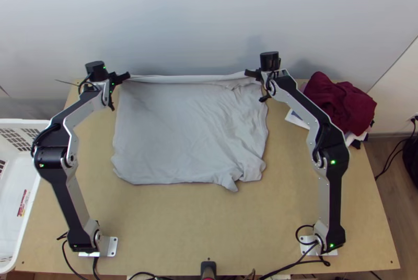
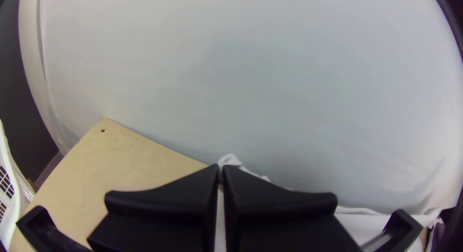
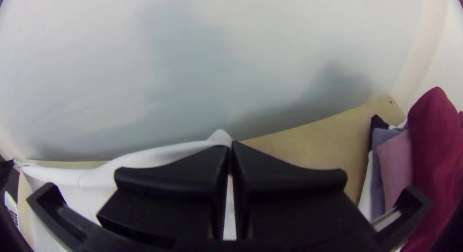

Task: Fold the t-shirt

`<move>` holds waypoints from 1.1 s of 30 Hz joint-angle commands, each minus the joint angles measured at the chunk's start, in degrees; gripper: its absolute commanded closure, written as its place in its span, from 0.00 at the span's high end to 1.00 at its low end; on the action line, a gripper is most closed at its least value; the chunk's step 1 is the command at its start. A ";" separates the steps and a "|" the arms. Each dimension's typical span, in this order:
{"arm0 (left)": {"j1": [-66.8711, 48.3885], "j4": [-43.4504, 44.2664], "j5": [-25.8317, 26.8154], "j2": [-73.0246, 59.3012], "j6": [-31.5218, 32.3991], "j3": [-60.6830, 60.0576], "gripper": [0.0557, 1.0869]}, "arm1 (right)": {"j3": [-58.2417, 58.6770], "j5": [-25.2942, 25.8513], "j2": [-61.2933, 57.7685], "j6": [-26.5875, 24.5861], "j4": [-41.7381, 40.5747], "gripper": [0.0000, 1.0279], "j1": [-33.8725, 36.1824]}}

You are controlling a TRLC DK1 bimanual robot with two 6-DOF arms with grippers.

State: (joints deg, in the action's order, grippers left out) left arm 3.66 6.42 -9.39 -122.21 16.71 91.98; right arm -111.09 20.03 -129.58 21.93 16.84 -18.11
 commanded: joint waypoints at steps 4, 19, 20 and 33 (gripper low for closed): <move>2.49 -1.58 3.50 9.27 -1.33 -10.25 0.04 | 9.49 -3.16 8.73 1.01 3.29 0.03 0.00; 1.09 -4.48 5.08 23.86 -1.33 -26.77 0.04 | 23.55 -6.15 20.07 0.74 5.22 0.03 -0.17; 1.00 -5.01 5.17 24.57 -1.33 -27.47 0.04 | 23.99 -6.23 20.59 0.74 5.84 0.03 -0.26; 0.91 -6.59 6.58 31.51 -1.50 -36.70 0.04 | 34.10 -7.73 27.71 -0.14 8.21 0.03 -0.61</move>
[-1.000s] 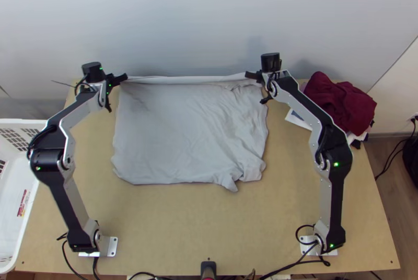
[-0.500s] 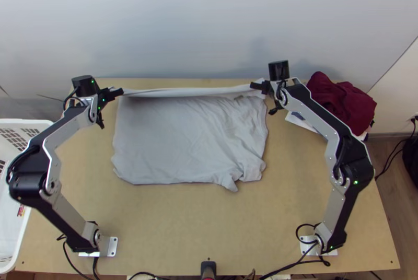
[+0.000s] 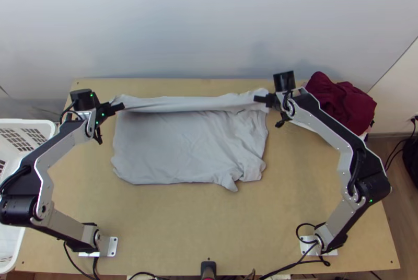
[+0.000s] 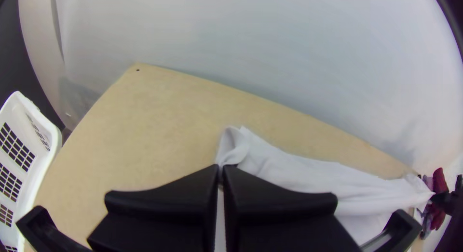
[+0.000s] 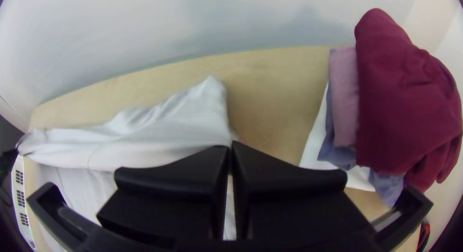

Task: Fold the t-shirt

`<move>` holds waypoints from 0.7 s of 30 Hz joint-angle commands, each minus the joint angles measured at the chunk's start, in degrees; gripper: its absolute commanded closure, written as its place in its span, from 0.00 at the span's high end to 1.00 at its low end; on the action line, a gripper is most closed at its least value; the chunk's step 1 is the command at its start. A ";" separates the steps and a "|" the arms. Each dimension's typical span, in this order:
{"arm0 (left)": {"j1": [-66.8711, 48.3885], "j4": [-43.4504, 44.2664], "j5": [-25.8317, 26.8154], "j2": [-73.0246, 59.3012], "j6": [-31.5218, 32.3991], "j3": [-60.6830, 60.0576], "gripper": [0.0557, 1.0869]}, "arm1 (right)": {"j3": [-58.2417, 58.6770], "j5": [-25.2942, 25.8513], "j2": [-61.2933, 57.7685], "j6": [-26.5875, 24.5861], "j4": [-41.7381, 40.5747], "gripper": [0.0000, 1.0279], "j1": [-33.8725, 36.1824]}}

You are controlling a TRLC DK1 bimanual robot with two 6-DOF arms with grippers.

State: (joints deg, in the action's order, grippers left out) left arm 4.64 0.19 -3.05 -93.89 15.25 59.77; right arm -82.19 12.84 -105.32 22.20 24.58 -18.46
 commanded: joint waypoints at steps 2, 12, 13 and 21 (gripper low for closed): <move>-0.07 -0.36 0.24 3.89 -0.04 -5.36 0.04 | 6.43 -0.62 4.42 -0.49 0.56 0.03 -0.26; 0.98 -0.27 0.24 5.38 -0.83 -9.93 0.04 | 11.79 -1.15 7.50 -1.19 3.46 0.03 -1.67; 0.98 -0.19 0.24 5.73 -0.83 -10.72 0.04 | 12.50 -1.15 7.67 -1.19 3.46 0.03 -1.84; 0.89 0.25 0.24 7.75 -1.27 -14.59 0.04 | 15.92 -1.15 9.34 -1.10 3.46 0.03 -1.76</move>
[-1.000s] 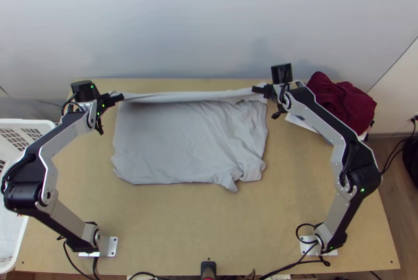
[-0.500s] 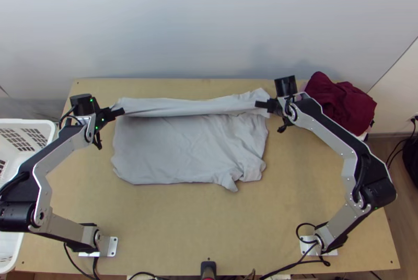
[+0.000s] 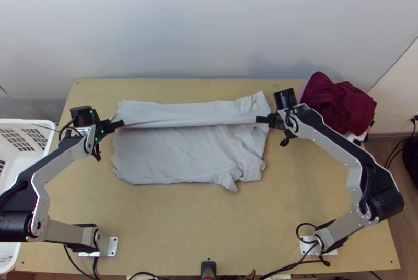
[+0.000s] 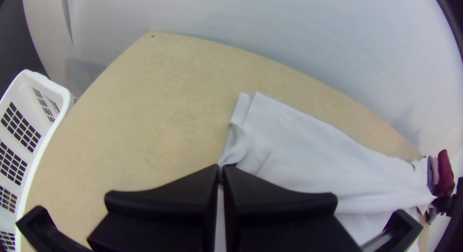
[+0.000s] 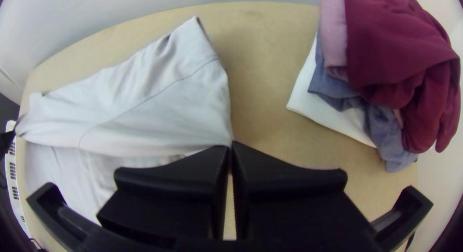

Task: Fold the t-shirt

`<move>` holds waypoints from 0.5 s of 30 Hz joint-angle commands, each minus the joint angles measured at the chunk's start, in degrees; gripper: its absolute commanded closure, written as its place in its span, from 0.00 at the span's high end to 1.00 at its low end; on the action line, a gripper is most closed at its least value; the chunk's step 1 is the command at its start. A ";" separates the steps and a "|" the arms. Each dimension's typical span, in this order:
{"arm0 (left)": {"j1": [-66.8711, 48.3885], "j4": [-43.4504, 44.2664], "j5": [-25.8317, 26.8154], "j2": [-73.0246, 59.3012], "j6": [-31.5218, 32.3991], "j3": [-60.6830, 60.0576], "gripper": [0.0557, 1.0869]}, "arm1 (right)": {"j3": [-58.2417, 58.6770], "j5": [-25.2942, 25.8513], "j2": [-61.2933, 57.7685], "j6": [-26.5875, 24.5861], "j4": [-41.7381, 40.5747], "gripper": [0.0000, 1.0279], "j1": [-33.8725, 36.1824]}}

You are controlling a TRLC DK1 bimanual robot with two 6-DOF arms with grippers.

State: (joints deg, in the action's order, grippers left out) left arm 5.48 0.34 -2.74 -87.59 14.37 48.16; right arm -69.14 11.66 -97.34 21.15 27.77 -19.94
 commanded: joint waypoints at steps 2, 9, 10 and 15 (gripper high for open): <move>0.06 0.10 -0.07 2.07 -0.48 -3.69 0.04 | 3.14 0.03 1.63 -0.05 0.36 0.03 -0.27; 0.41 2.30 -0.07 2.07 -1.54 -6.77 0.04 | 5.25 0.03 2.07 -0.05 0.36 0.03 -0.45; 0.33 3.44 -0.16 2.07 -1.63 -7.56 0.04 | 5.51 0.03 2.07 -0.05 0.36 0.03 -0.62; 0.68 8.98 -0.16 1.63 -1.36 -11.42 0.16 | 6.21 0.03 2.68 -0.05 0.27 0.03 -1.15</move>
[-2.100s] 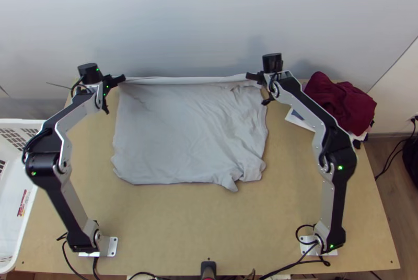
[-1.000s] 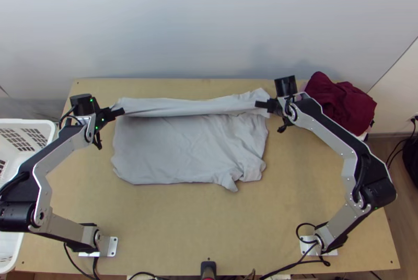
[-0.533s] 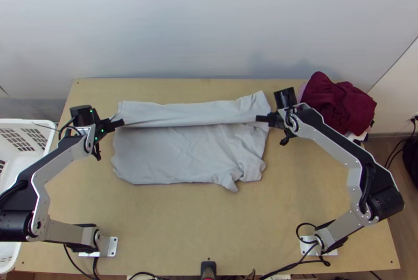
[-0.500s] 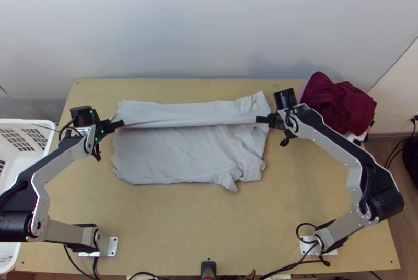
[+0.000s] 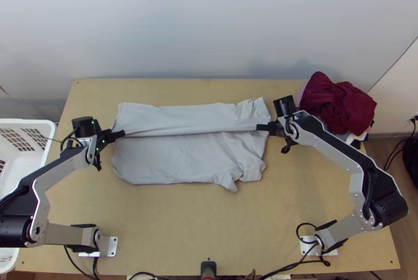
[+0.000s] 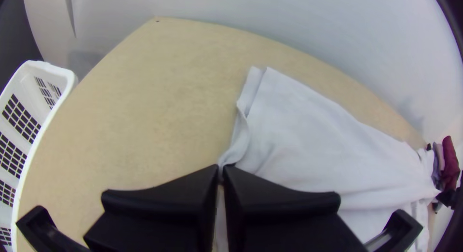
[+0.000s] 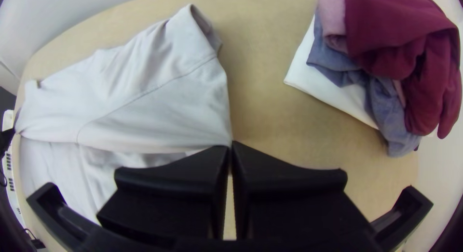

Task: Fold the t-shirt

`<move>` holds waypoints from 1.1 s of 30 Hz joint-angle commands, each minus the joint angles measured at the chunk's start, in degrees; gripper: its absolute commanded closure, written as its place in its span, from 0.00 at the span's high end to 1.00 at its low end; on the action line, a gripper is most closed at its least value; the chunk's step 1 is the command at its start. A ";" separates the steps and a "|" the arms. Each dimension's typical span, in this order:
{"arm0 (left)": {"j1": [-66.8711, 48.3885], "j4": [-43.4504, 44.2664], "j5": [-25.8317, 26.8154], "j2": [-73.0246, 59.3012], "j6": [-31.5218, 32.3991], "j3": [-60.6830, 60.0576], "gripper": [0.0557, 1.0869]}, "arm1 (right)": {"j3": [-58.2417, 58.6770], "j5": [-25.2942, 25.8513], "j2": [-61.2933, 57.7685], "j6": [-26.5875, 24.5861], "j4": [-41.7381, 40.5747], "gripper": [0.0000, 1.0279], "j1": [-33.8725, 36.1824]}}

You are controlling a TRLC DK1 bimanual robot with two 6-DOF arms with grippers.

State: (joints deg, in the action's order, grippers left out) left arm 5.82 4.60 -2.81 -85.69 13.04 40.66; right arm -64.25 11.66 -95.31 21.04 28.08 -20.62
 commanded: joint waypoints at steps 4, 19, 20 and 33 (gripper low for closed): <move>0.50 4.72 0.00 0.35 0.85 -3.84 0.26 | 0.44 1.79 2.58 0.41 -0.13 0.29 -0.47; -0.20 -20.68 0.26 13.44 2.26 2.40 0.93 | -7.03 -3.31 9.88 8.76 11.30 0.97 -2.58; -0.02 -24.64 0.88 14.41 1.73 2.93 0.93 | -7.82 -3.75 10.32 9.37 13.58 0.97 -2.58; -4.42 -45.56 1.14 22.58 2.26 -0.06 0.92 | -6.42 -4.72 19.11 10.52 30.02 0.96 -7.59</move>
State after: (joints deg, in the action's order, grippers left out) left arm 4.62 -33.54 -1.87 -66.63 13.26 42.30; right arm -72.03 7.18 -80.07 31.09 51.79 -25.91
